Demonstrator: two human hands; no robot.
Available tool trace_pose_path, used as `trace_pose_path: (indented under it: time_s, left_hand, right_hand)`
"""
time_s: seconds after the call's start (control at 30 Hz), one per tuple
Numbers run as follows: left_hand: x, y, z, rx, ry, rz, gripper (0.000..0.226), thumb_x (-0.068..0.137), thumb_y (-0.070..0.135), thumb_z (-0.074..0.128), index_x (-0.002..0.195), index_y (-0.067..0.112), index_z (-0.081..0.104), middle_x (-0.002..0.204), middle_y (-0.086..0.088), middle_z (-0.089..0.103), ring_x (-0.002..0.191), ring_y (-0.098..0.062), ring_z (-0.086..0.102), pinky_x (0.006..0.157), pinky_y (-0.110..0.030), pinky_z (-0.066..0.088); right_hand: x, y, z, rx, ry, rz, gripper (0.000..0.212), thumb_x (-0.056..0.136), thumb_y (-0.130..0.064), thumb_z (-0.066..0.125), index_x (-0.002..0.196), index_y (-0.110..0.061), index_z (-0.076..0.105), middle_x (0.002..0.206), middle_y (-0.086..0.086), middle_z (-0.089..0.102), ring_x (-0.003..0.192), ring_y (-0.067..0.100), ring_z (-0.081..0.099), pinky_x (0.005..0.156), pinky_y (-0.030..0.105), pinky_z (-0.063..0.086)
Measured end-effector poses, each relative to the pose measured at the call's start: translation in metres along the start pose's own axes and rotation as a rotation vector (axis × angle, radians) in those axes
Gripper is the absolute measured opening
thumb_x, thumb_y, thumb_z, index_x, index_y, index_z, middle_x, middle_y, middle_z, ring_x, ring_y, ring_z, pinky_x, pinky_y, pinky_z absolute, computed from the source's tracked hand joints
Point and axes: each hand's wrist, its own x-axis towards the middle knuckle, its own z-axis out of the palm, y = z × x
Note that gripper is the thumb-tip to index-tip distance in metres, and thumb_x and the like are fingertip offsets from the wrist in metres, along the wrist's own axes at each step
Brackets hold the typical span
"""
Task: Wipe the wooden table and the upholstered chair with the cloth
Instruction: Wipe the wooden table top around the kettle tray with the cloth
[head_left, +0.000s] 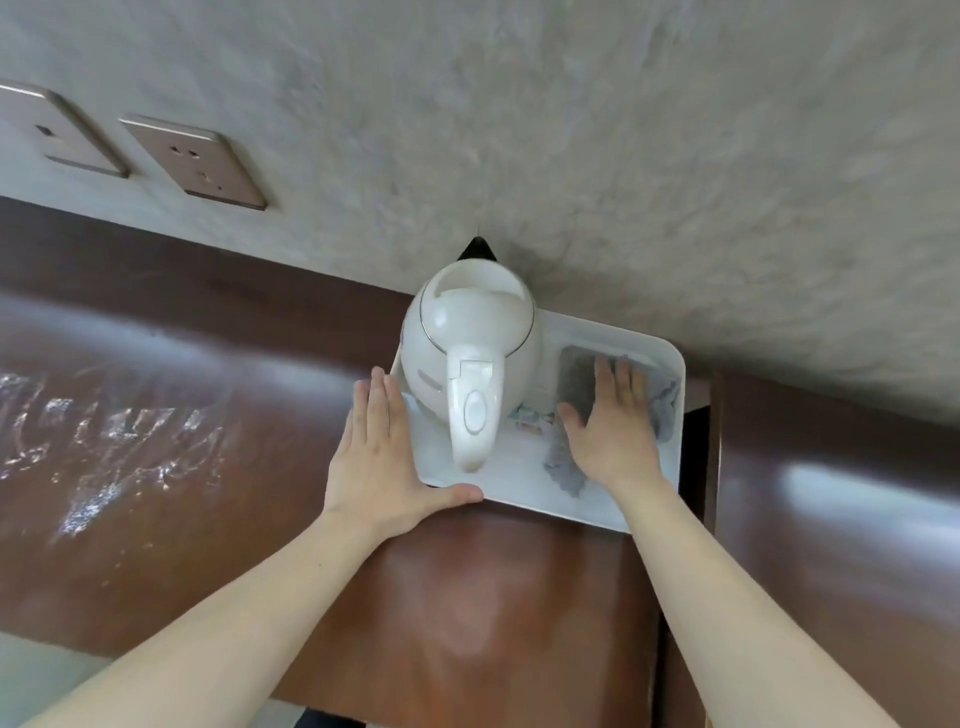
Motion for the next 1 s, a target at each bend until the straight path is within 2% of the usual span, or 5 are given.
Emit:
trace_pose_path:
  time_s: [0.2, 0.5, 0.6, 0.7, 1.0]
  left_hand:
    - [0.004, 0.0, -0.001, -0.103, -0.023, -0.026, 0.16, 0.035, 0.108, 0.044, 0.137, 0.025, -0.048, 0.161, 0.011, -0.032, 0.147, -0.017, -0.035, 0.125, -0.036, 0.001]
    - [0.003, 0.002, -0.006, -0.087, -0.026, -0.025, 0.156, 0.032, 0.111, 0.035, 0.128, 0.026, -0.055, 0.162, 0.008, -0.03, 0.142, -0.017, -0.041, 0.126, -0.04, 0.0]
    - [0.002, 0.003, -0.007, -0.048, -0.011, -0.022, 0.157, 0.033, 0.112, 0.033, 0.129, 0.023, -0.054, 0.162, 0.006, -0.031, 0.143, -0.018, -0.04, 0.126, -0.041, -0.002]
    - [-0.001, 0.004, -0.01, -0.095, -0.02, -0.037, 0.159, 0.035, 0.109, 0.04, 0.137, 0.025, -0.048, 0.161, 0.008, -0.035, 0.148, -0.016, -0.032, 0.125, -0.036, -0.004]
    - [-0.022, 0.007, -0.025, 0.007, -0.046, -0.059, 0.146, 0.058, 0.097, 0.05, 0.156, 0.014, -0.021, 0.167, -0.002, -0.017, 0.154, -0.017, -0.016, 0.125, -0.038, 0.0]
  right_hand:
    - [0.009, 0.0, 0.022, 0.018, 0.017, 0.052, 0.092, 0.098, -0.051, 0.046, 0.155, -0.003, -0.008, 0.165, 0.014, -0.013, 0.152, 0.027, -0.013, 0.123, 0.04, -0.006]
    - [-0.002, 0.009, 0.032, 0.185, 0.214, -0.05, 0.055, 0.103, -0.006, 0.039, 0.155, -0.012, 0.024, 0.163, 0.012, 0.018, 0.152, 0.029, 0.012, 0.124, 0.04, 0.008]
    - [-0.005, 0.016, 0.022, 0.449, 0.233, 0.082, 0.048, 0.103, -0.016, 0.045, 0.149, -0.031, 0.04, 0.155, -0.004, 0.041, 0.143, 0.023, 0.036, 0.116, 0.032, 0.029]
    - [-0.009, 0.016, 0.008, 0.654, 0.224, 0.144, 0.036, 0.102, -0.028, 0.048, 0.137, -0.029, 0.056, 0.133, -0.005, 0.063, 0.125, 0.02, 0.055, 0.107, 0.034, 0.042]
    - [-0.034, -0.032, -0.051, 0.964, 0.274, 0.1, 0.033, 0.101, -0.053, 0.037, 0.111, -0.033, 0.062, 0.112, -0.011, 0.067, 0.11, 0.011, 0.062, 0.096, 0.031, 0.048]
